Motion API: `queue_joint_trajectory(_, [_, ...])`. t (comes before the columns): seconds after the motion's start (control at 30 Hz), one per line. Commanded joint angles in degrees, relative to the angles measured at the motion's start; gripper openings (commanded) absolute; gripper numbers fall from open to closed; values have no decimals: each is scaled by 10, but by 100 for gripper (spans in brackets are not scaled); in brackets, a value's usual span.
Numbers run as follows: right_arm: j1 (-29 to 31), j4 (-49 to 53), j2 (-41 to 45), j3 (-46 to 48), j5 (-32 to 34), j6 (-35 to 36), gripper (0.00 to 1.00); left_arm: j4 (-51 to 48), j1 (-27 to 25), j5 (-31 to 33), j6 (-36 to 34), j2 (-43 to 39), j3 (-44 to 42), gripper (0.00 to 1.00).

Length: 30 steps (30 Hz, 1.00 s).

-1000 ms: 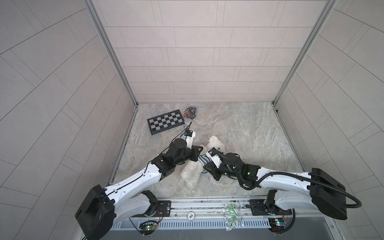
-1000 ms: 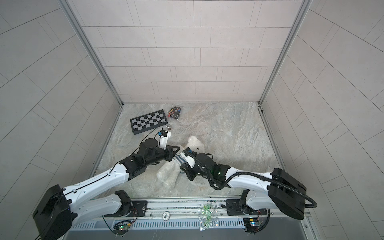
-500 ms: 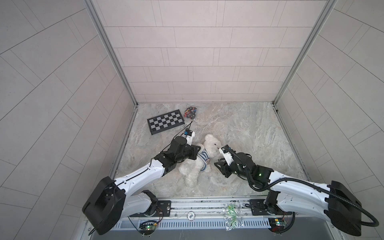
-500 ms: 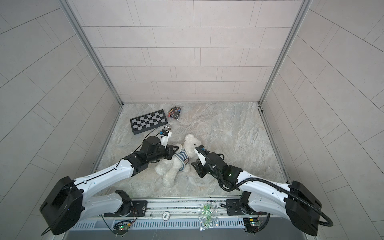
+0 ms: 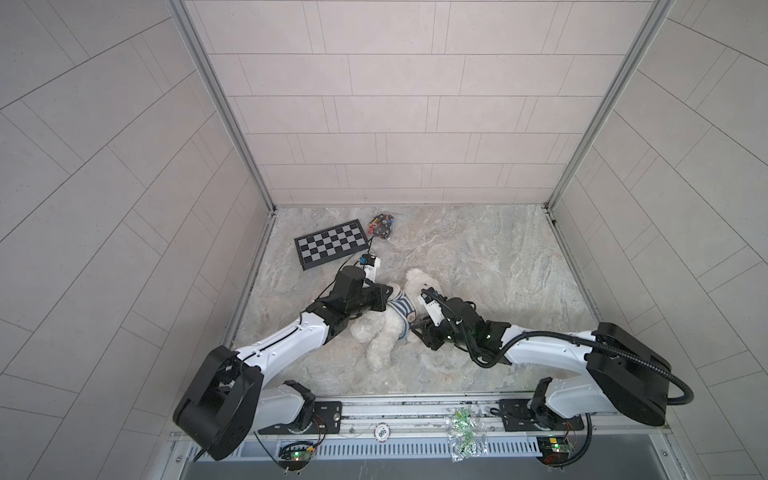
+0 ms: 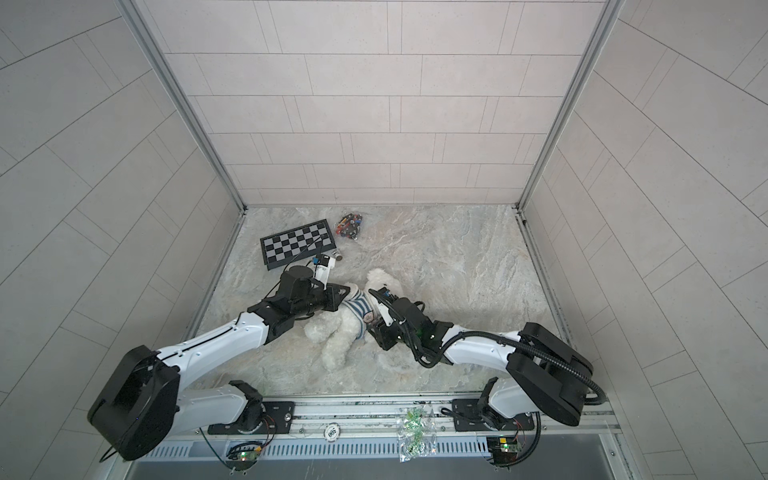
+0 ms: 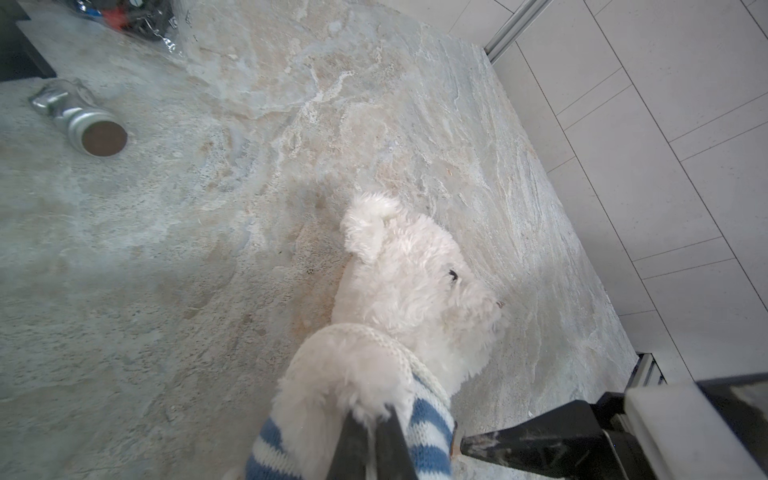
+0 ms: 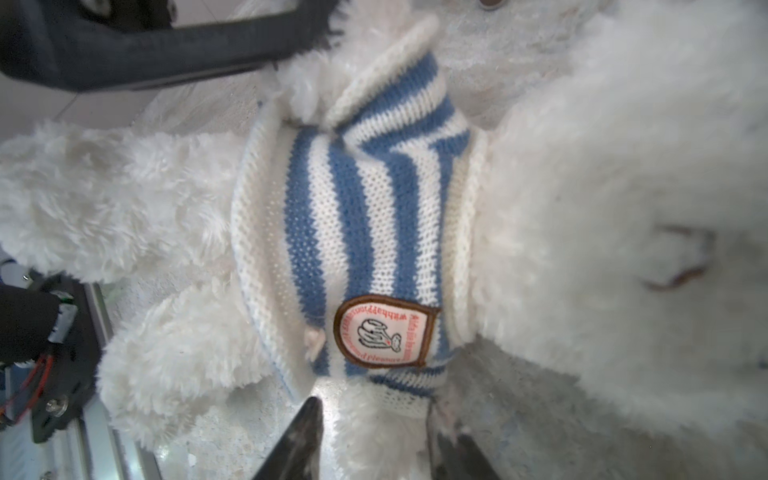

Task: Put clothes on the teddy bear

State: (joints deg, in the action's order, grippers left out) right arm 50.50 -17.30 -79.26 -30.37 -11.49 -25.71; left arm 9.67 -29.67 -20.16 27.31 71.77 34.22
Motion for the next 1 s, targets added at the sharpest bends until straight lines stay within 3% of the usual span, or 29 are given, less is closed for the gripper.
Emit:
queue_joint_trajectory(0.0, [-1, -14, 2, 13, 3, -14, 51, 3, 5, -16, -13, 6, 2, 0])
queue_joint_trajectory(0.5, [5, -35, -59, 31, -9, -53, 49, 27, 25, -21, -1, 8, -8, 0])
queue_joint_trajectory(0.8, [5, -46, -69, 34, -6, -54, 16, 28, 26, -20, 2, 7, -11, 0])
queue_joint_trajectory(0.97, [3, -13, -35, 38, 13, -49, 0, 23, 33, -17, 4, -8, -18, 0])
